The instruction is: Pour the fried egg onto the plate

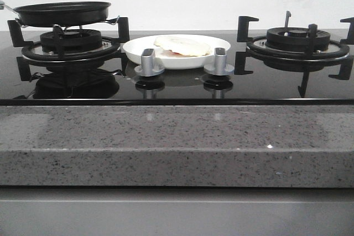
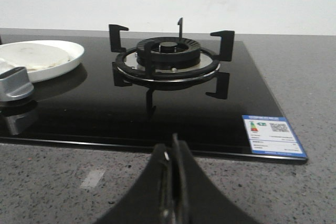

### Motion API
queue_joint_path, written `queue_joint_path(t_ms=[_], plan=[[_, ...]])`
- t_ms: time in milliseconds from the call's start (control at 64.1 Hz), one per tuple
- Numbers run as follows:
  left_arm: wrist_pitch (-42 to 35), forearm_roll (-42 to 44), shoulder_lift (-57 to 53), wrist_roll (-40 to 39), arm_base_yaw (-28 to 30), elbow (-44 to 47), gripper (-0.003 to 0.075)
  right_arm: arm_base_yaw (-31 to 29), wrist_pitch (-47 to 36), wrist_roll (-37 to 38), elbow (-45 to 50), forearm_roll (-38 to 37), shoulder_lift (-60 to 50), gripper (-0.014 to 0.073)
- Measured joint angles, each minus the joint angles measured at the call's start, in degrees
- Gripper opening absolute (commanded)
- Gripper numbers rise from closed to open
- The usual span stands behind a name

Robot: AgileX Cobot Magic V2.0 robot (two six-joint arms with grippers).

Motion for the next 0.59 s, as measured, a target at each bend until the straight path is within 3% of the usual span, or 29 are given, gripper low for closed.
queue_joint_path(t_ms=[468,593], plan=[[0.0,0.0,0.0,0.0,0.0,0.0,-0.002,-0.1,-0.2,0.0,0.0,-0.2,0.0,-0.0068],[0.0,0.0,0.0,0.0,0.0,0.0,-0.002,-0.1,-0.7,5.0,0.0,-5.5,0.0,-0.0068]])
